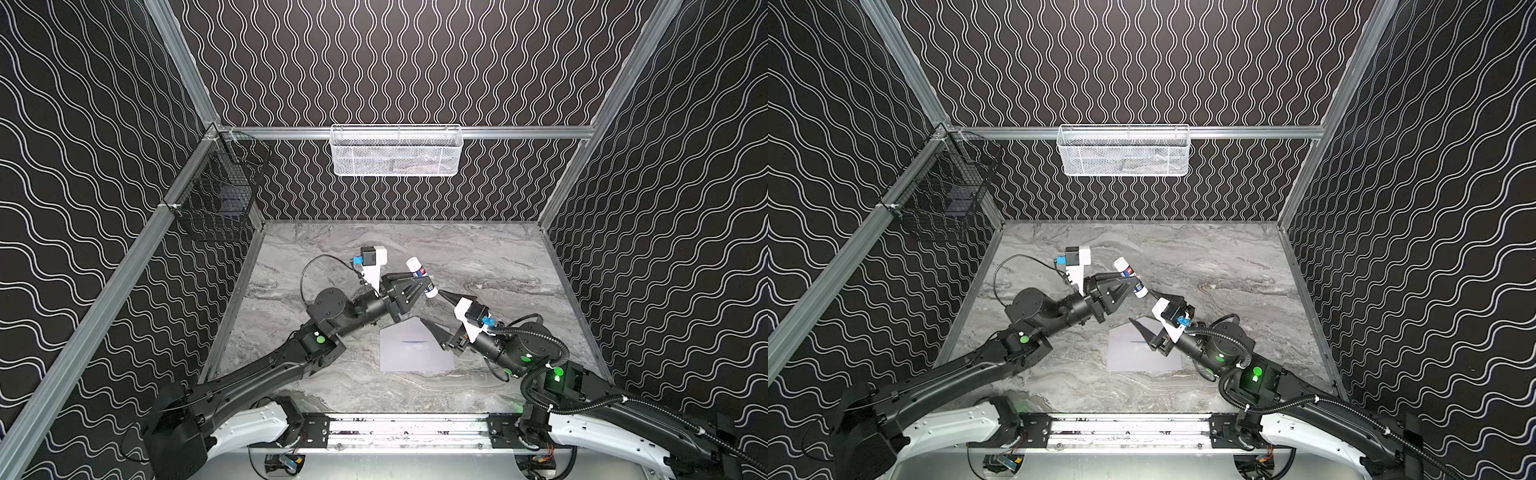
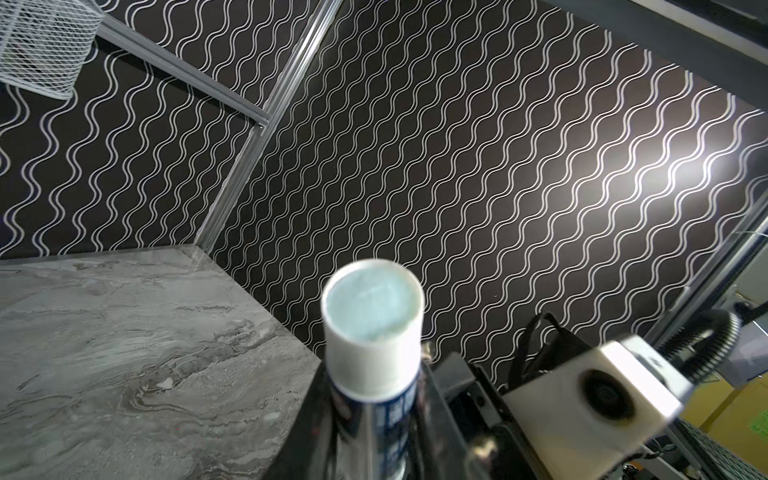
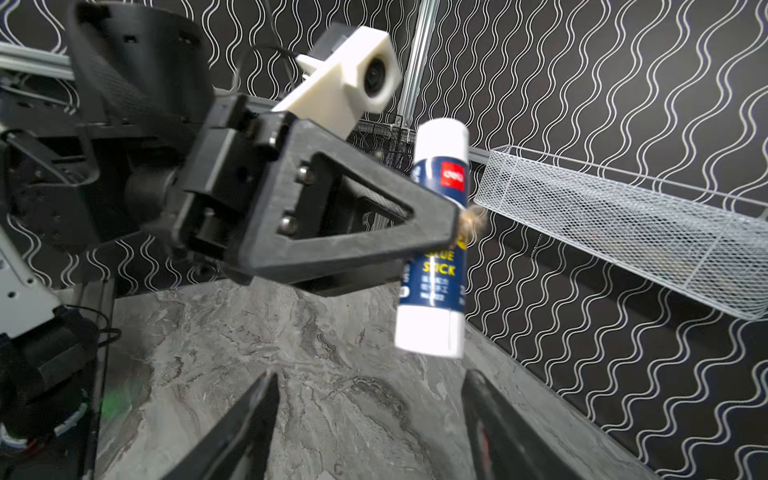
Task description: Place the letter into the envelope and seal it
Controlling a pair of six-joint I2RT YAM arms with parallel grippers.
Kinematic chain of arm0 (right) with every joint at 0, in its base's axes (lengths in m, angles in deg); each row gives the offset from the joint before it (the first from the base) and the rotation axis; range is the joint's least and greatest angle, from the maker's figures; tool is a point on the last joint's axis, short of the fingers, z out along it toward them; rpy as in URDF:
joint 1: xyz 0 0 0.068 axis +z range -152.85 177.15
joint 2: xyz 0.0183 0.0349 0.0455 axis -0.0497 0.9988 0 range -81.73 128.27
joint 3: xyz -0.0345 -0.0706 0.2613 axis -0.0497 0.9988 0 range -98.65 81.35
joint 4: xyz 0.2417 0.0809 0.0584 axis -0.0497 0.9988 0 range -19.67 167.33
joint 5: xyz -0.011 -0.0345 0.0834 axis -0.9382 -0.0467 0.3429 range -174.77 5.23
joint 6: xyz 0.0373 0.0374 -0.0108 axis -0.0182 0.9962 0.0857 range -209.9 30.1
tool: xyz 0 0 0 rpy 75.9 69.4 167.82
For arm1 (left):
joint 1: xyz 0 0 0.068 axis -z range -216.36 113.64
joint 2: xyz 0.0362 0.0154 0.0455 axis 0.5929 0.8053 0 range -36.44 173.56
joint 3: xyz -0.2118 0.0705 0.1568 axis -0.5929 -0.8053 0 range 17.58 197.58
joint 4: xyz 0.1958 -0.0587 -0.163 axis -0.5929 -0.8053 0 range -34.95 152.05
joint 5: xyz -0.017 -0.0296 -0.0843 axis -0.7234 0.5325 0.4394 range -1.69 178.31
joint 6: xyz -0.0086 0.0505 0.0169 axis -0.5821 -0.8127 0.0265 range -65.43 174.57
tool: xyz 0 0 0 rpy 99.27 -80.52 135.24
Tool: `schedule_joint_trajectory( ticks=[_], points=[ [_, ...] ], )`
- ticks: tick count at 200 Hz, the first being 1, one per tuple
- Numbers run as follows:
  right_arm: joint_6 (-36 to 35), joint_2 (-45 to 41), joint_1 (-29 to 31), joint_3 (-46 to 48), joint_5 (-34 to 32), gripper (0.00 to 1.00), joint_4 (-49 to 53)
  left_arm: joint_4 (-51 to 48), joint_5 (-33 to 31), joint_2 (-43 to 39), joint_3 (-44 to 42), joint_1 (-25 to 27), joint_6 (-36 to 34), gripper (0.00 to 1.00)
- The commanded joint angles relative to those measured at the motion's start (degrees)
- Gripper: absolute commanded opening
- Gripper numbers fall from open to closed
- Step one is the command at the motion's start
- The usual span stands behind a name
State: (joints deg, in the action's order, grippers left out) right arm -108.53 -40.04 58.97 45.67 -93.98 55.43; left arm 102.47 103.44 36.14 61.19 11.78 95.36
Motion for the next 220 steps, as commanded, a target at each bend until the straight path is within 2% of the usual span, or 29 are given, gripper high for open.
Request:
schedule_joint_trajectory(
  ticks=[1,42,75,104,141,171,220],
  points=[
    [-5.6,0.0,0.0,0.9,-2.6,0.73,-2.4,5.3,5.3,2.6,0.8,-2.8,2.5,0.0],
    [-7.1,0.7,-0.1,3.2,-4.8,0.73,-7.5,13.3,13.7,8.5,2.8,-6.9,5.5,0.0],
    [-6.4,1.0,0.0,3.3,-4.4,0.72,-9.6,14.4,16.3,9.9,4.5,-7.0,5.1,0.0],
    [-4.5,1.7,0.0,4.8,-5.1,0.71,-13.2,14.2,15.7,8.9,3.6,-7.0,4.7,0.0],
    [-3.1,3.8,-0.1,6.9,-8.4,0.7,-20.9,15.8,11.3,6.8,0.6,-6.5,6.4,0.0],
    [-4.6,6.1,-0.1,5.4,-9.9,0.68,-23.2,15.5,11.1,5.7,0.0,-6.2,6.5,0.0],
    [-6.1,10.0,-0.2,1.0,-8.5,0.55,-22.5,15.0,10.5,4.4,-0.9,-5.7,6.2,0.0]
  ],
)
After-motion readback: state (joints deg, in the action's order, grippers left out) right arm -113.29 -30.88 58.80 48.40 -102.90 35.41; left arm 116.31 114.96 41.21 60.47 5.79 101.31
